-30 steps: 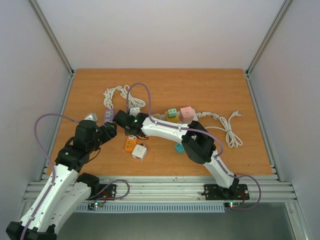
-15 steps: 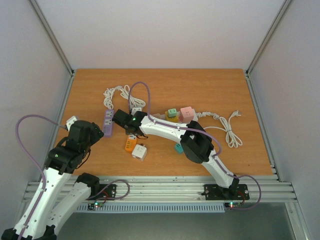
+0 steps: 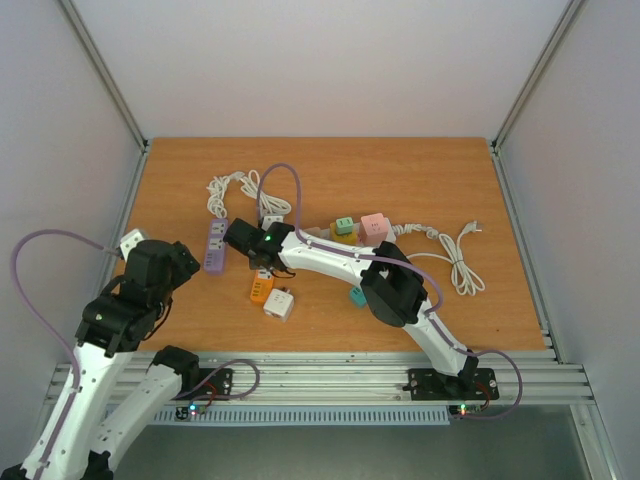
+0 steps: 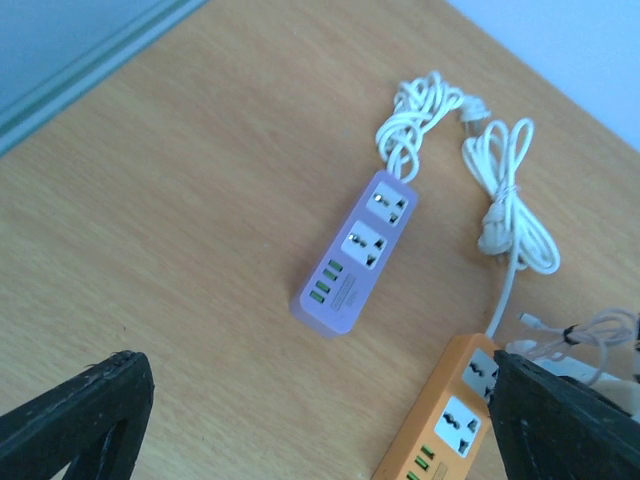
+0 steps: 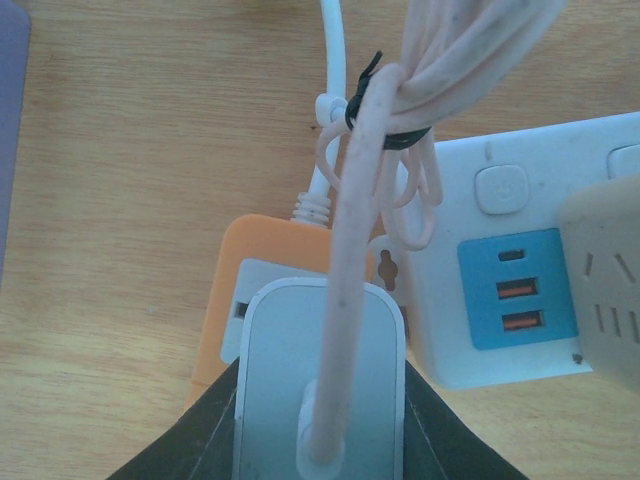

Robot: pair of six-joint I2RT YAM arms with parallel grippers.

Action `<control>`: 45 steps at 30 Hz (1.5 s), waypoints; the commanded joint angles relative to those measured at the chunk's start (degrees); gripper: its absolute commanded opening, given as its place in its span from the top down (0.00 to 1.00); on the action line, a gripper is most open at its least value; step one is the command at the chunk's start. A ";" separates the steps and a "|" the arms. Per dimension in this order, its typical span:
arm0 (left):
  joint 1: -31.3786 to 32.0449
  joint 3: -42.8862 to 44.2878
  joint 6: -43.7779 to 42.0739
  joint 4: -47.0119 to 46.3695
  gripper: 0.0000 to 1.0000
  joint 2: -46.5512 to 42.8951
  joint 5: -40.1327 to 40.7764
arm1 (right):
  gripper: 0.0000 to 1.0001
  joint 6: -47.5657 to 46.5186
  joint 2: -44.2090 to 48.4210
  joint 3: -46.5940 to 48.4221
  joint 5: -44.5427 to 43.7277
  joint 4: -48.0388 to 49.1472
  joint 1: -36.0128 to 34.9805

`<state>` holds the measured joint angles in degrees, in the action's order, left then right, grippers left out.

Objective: Insert the plug

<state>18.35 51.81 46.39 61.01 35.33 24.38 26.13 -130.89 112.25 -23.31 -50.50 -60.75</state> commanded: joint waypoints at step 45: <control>0.09 -1.51 -7.45 -2.87 0.01 -0.92 4.86 | 0.95 6.42 -8.68 10.98 3.76 -11.10 1.87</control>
<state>18.37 51.33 39.77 60.64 34.83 27.57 31.16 -136.07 120.77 -19.09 -56.34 -58.98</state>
